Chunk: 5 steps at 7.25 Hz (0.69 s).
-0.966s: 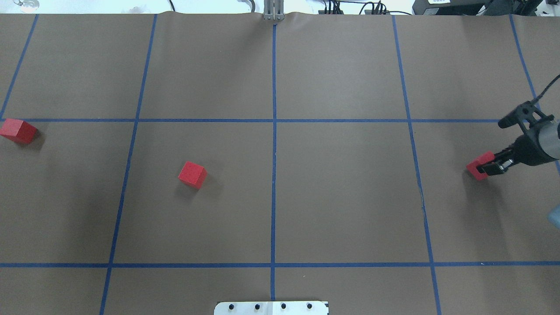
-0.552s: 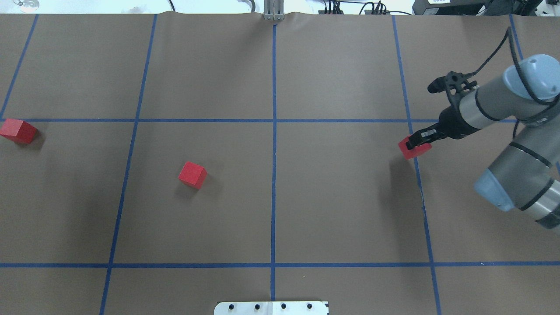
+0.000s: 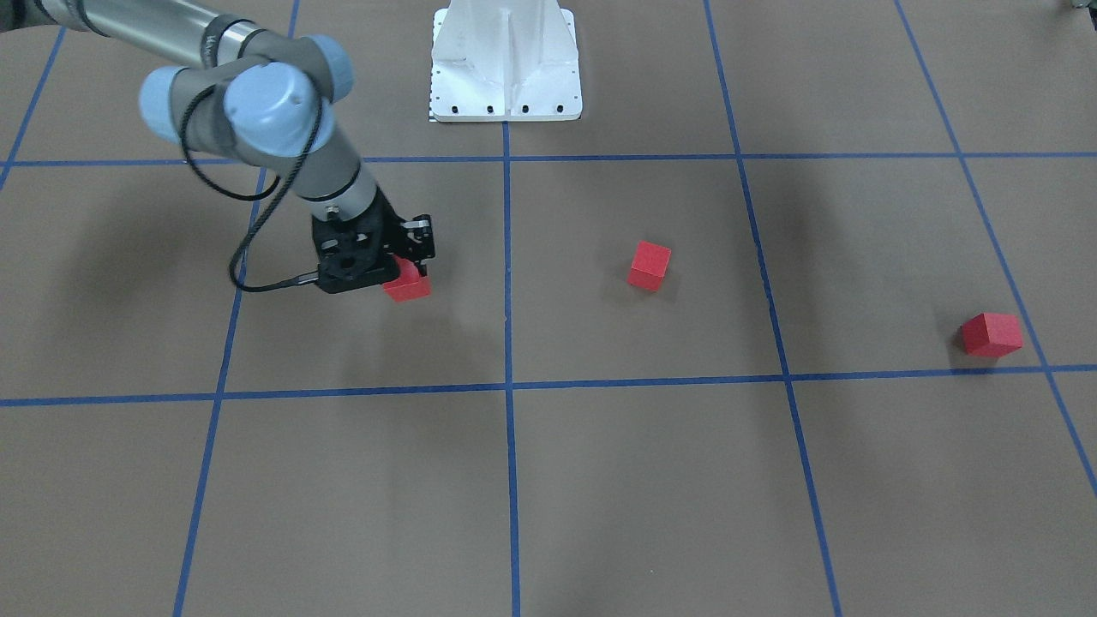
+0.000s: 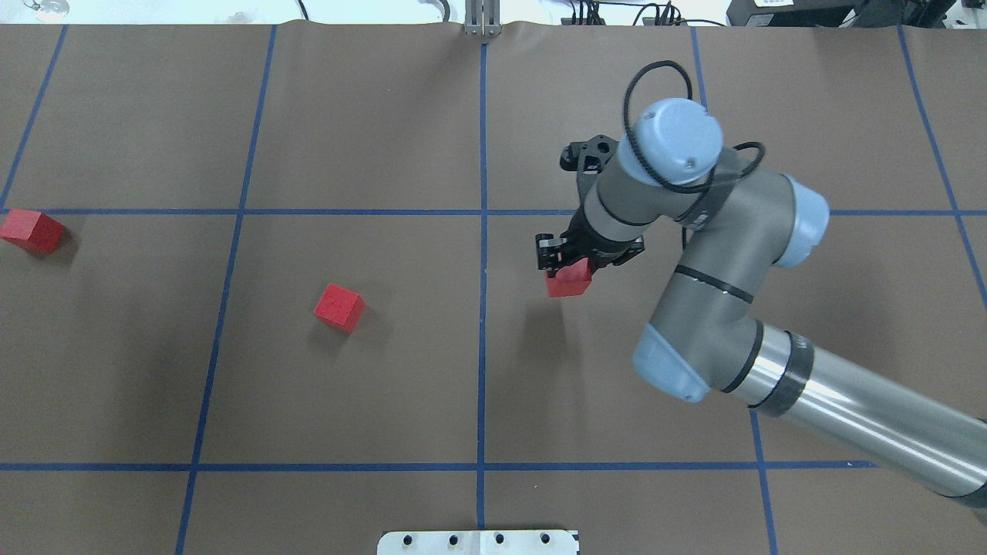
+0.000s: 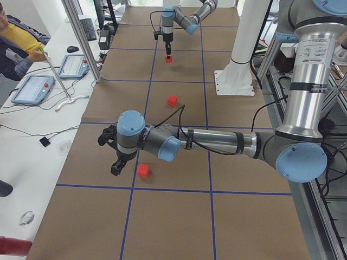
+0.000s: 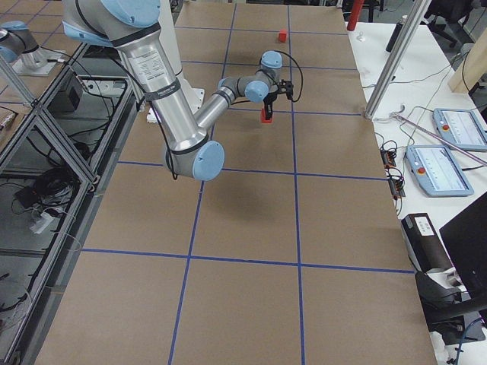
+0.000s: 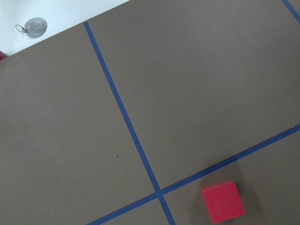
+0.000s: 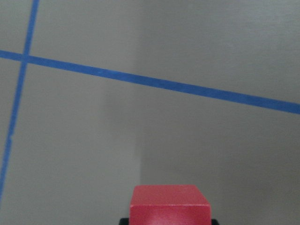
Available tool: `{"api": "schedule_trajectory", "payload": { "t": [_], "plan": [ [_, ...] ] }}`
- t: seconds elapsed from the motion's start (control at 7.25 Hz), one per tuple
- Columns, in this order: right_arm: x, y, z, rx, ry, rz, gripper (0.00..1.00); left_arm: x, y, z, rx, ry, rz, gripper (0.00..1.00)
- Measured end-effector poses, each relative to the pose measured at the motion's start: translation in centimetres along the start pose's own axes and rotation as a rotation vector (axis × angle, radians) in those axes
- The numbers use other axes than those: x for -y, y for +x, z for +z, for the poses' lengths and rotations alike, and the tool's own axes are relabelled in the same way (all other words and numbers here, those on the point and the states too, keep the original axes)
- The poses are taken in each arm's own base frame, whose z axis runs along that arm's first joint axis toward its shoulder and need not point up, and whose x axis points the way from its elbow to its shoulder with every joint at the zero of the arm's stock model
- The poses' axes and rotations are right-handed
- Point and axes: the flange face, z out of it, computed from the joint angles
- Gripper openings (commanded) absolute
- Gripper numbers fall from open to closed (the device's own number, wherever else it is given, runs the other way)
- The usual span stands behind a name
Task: Form red blocks into L shape at center
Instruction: 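Carry the red cube with the right gripper toward the table center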
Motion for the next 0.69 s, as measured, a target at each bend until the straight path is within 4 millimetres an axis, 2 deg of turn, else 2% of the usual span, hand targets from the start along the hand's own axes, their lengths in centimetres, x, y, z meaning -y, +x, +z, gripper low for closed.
{"api": "schedule_trajectory", "payload": {
  "t": [0.28,0.41,0.69],
  "plan": [
    [-1.7,-7.8,2.8,-0.065,0.021,0.071,0.00,-0.1,-0.1,0.2,0.000,-0.004,-0.002,1.00],
    [-2.1,-10.1,4.3,-0.093,0.037,0.086,0.00,-0.1,-0.2,0.2,-0.001,-0.004,-0.003,1.00],
    [-2.9,-11.8,5.9,-0.119,0.045,0.085,0.00,-0.2,-0.2,0.2,-0.001,-0.005,-0.003,1.00]
  ]
}}
